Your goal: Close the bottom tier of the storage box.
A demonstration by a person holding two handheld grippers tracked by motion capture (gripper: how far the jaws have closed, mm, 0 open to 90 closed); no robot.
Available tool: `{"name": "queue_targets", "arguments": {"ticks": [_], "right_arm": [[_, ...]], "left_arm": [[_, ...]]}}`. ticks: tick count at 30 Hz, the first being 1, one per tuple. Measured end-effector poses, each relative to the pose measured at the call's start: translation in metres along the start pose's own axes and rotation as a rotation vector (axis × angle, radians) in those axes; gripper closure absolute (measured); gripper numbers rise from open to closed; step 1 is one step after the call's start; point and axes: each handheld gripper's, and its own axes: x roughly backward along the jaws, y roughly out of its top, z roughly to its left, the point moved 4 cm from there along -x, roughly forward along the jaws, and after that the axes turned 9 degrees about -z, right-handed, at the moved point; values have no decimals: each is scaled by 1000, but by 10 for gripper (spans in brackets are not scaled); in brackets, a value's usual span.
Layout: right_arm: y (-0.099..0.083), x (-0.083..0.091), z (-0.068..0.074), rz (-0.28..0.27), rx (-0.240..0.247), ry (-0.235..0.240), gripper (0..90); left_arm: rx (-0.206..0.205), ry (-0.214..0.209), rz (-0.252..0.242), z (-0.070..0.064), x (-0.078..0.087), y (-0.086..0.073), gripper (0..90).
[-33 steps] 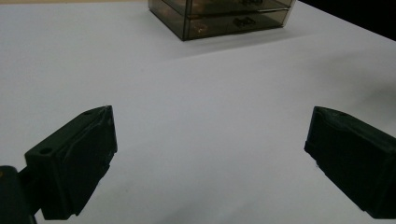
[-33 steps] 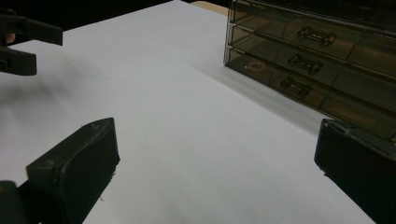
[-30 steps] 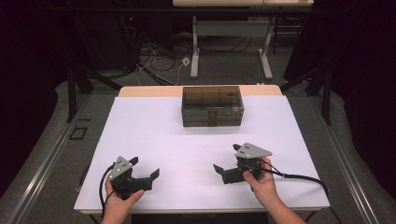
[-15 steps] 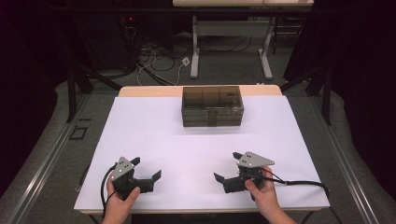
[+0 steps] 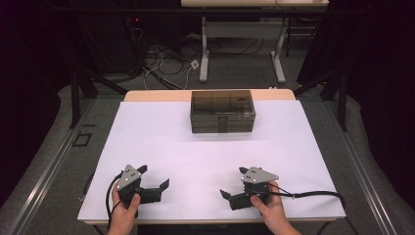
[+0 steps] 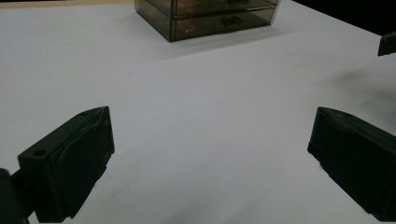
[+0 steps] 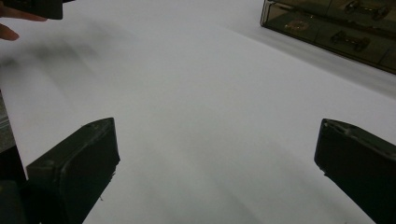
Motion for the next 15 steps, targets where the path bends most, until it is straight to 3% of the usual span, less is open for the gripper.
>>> {"name": "queue_targets", "arguments": {"ticks": [15], "right_arm": [[-6, -6, 1, 13, -9, 19, 0]], "left_arm": [[4, -10, 11, -2, -2, -2, 3]]}}
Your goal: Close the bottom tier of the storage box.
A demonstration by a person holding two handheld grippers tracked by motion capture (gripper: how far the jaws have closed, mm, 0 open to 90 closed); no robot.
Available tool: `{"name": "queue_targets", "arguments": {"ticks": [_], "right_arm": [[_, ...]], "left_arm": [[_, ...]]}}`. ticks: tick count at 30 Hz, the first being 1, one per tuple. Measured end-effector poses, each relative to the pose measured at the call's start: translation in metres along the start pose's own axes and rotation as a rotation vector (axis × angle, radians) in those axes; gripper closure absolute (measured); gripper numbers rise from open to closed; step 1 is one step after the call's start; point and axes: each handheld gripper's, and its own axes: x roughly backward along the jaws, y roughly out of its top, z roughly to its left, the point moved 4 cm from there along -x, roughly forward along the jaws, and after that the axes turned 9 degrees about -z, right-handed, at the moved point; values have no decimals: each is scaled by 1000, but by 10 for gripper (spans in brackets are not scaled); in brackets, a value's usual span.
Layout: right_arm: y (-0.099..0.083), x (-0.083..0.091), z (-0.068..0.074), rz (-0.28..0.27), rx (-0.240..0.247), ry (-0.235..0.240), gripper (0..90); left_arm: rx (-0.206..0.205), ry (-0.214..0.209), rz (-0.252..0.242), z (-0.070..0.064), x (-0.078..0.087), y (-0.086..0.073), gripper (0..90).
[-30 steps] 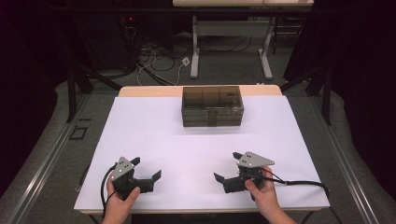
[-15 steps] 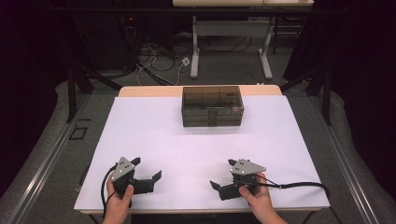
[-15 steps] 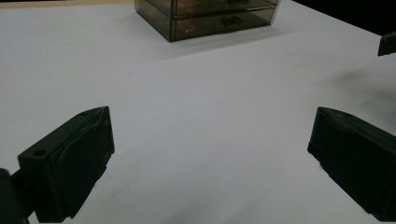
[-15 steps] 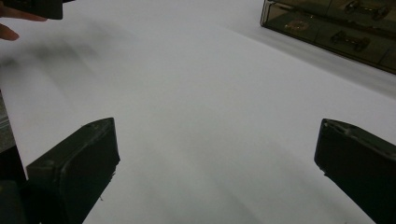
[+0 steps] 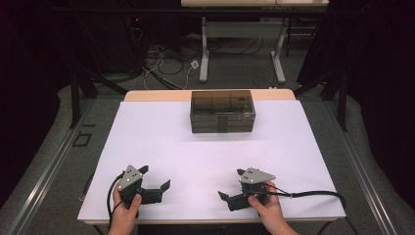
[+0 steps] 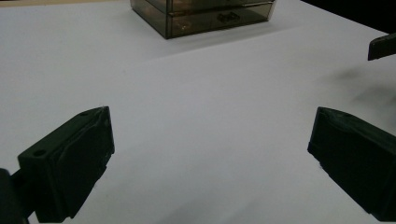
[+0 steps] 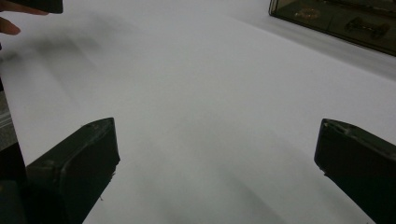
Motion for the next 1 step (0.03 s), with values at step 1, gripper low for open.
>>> {"name": "queue_targets", "arguments": {"ticks": [1], "right_arm": [[0, 0, 0, 1, 3, 1, 0]], "left_arm": [[-1, 0, 0, 0, 0, 0, 3]]}}
